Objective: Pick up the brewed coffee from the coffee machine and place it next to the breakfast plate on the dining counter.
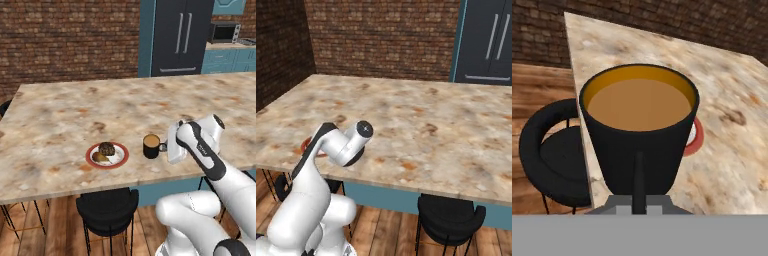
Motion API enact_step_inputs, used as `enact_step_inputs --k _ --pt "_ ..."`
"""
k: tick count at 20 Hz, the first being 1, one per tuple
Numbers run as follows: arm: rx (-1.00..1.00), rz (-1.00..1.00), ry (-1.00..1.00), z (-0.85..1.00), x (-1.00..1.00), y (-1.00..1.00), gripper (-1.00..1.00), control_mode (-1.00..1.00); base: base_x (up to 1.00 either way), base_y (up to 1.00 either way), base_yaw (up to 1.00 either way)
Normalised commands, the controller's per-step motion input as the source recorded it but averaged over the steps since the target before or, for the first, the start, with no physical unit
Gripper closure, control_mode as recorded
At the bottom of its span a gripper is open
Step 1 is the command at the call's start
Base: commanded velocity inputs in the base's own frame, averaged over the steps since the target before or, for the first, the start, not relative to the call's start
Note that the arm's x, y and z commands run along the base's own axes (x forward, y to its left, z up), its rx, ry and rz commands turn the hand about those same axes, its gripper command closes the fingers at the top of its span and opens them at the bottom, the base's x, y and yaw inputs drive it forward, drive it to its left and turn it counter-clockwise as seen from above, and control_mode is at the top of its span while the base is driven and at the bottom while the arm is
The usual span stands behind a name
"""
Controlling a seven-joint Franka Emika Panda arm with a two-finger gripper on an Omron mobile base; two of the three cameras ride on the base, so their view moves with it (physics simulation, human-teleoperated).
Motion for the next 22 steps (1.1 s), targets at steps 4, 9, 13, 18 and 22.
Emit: enact_step_inputs --k 4,9,13,18,22 --pt "0.05 0.00 0.00 -0.10 0.76 0.00 1.00 -1.00 0.00 0.00 0.00" --pt "0.07 0.00 0.00 -0.01 0.70 0.00 1.00 -1.00 0.00 0.00 0.00" --pt "0.00 0.00 0.01 -0.18 0.51 0.00 1.00 -1.00 0.00 0.00 0.00" --pt "0.00 0.00 0.01 -0.38 0.47 0.00 1.00 -1.00 0.00 0.00 0.00" --pt "0.00 0.00 0.00 -0.44 0.39 0.00 1.00 -1.00 0.00 0.00 0.00"
